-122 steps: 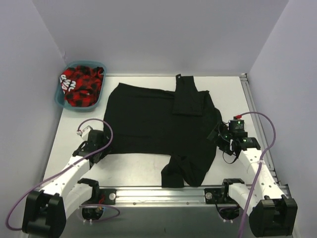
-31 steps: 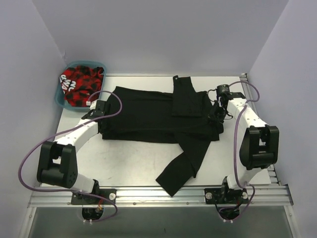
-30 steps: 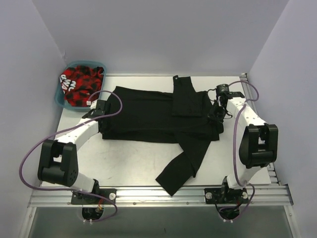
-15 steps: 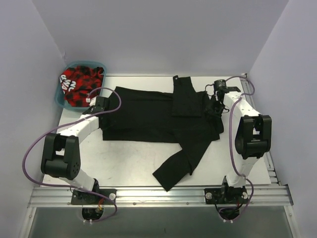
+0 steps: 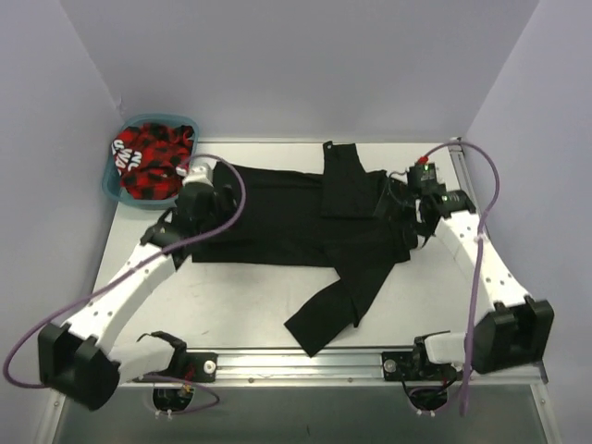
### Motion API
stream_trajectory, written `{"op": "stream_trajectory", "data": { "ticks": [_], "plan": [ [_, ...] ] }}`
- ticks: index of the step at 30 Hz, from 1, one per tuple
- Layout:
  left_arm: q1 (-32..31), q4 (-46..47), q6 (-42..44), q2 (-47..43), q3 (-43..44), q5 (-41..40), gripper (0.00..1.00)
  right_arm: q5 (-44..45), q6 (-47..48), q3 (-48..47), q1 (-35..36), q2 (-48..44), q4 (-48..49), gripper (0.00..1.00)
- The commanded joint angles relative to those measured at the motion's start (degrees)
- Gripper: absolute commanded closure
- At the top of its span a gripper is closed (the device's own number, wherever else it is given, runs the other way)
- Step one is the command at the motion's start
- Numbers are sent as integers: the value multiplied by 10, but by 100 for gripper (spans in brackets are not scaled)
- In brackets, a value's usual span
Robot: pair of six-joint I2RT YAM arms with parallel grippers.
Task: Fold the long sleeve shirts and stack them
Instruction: Fold the shirt
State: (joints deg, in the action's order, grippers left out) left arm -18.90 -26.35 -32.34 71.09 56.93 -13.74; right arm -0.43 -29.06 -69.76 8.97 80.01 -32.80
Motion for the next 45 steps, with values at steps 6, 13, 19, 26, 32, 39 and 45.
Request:
{"op": "stream_trajectory", "data": {
  "ticks": [6, 13, 19, 26, 32, 39, 45],
  "plan": [
    [-320, -46, -2, -154, -117, 12, 2, 9, -15, 162, 60, -199, -46, 9],
    [-576, -26, 16, -57, -122, -90, 3, -34, -22, 242, 104, -283, -43, 10],
    [-671, 41, 88, 73, -75, -96, 3, -26, -53, 305, 148, -296, -37, 12],
    [-696, 47, 126, 176, -9, -87, 4, -30, -62, 327, 156, -298, -25, 12],
    [-710, 34, 148, 242, 37, -60, 7, -33, -64, 328, 156, -293, -19, 12],
    [-711, 8, 162, 308, 77, -42, 24, -27, -66, 329, 157, -296, -19, 12],
    [-701, -25, 155, 346, 100, -61, 37, -27, -67, 331, 157, -304, -19, 12]
  ]
}}
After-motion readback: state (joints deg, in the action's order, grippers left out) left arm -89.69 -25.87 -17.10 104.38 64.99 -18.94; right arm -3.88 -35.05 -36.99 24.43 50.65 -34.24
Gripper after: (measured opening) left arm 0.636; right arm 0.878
